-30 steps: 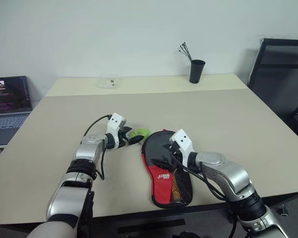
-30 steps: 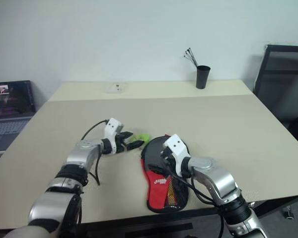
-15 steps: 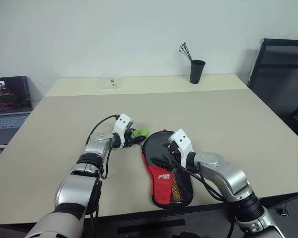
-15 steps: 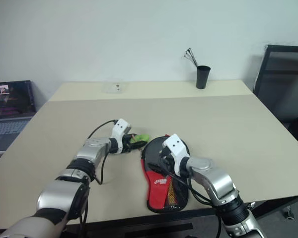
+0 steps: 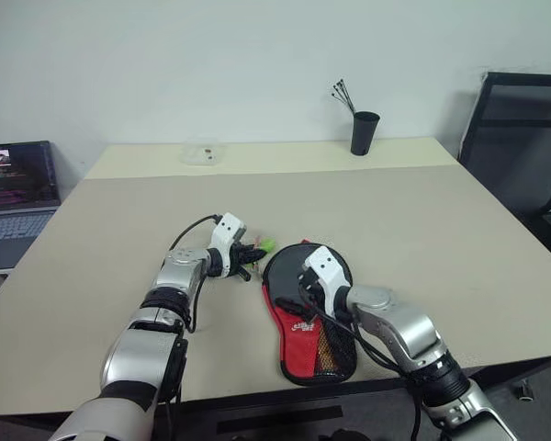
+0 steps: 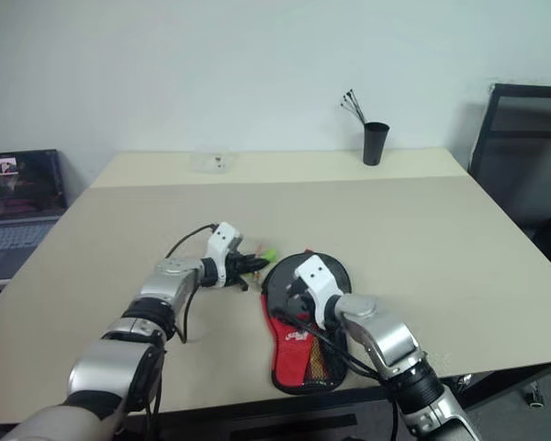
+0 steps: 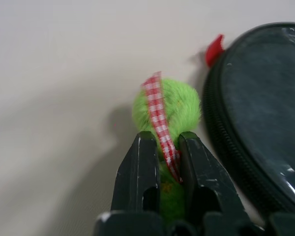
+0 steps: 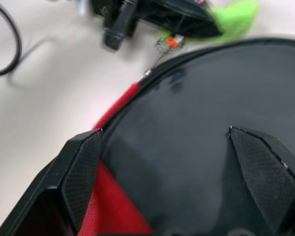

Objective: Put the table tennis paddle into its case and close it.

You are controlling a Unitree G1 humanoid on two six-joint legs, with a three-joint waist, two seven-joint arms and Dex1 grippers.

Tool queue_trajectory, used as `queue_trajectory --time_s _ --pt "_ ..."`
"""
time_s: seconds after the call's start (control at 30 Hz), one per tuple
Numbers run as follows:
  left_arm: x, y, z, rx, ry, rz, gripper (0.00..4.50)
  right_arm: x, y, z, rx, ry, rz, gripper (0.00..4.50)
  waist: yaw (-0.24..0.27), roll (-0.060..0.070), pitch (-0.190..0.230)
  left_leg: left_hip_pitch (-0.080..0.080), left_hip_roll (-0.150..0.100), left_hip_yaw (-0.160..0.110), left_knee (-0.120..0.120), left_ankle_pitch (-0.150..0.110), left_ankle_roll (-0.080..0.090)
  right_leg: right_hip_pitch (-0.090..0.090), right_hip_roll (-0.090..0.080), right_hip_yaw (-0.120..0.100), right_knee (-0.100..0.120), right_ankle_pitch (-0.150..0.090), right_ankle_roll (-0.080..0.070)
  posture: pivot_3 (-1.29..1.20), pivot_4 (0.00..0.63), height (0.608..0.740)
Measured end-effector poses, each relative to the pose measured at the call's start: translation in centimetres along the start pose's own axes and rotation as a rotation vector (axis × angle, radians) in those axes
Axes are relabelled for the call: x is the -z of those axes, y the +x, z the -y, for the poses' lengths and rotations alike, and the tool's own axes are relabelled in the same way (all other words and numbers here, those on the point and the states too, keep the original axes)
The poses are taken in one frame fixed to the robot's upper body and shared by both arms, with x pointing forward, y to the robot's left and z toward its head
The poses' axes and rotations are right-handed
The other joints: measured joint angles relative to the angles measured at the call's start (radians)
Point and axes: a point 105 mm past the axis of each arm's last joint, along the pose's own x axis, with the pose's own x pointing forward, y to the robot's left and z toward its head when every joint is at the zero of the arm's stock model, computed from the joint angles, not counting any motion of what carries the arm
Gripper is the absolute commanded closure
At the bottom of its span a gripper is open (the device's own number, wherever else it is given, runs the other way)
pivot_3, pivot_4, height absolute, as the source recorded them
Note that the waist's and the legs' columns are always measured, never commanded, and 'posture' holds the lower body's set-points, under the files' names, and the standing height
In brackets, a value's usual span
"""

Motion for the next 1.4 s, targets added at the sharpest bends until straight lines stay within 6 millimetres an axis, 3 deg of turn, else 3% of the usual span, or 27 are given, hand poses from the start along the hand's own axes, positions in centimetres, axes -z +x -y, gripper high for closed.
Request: queue_trajectory --time_s 0.23,0.63,1.0,1.4 --pt "-1.7 0.4 -0.3 0.005 0.177 -0.050 4.29 0.4 -0.4 0.4 0.023 0.003 -0.021 0.00 0.001 -0.004 -0.003 0.000 0.000 0.000 0.000 0.000 0.000 0.000 0.000 0.000 0.000 0.000 0.000 0.00 0.150 0.740" --pt "-4.7 5.2 1.8 -0.077 0.576 -0.166 4.29 2.0 -1.5 -0.8 0.012 0.029 -0.052 0.00 0.003 -0.011 -0.010 0.001 -0.001 -0.001 0.001 0.000 0.000 0.001 0.000 -0.001 0.000 0.000 0.000 0.00 0.150 0.740" --pt "-6.1 8.6 5.6 -0.058 1.065 -0.177 4.29 2.7 -2.5 -3.0 -0.007 0.032 -0.063 0.00 0.003 -0.012 -0.013 0.001 -0.001 -0.001 0.001 0.000 0.000 0.002 -0.001 -0.001 0.000 0.000 0.000 0.00 0.150 0.740" --pt "-10.4 11.0 10.4 -0.042 1.248 0.006 4.29 2.9 -2.7 -4.3 -0.014 0.044 -0.056 0.00 0.014 -0.012 -0.013 0.000 -0.003 -0.002 0.001 0.000 0.000 0.002 -0.002 -0.002 -0.001 0.000 0.000 0.00 0.150 0.740"
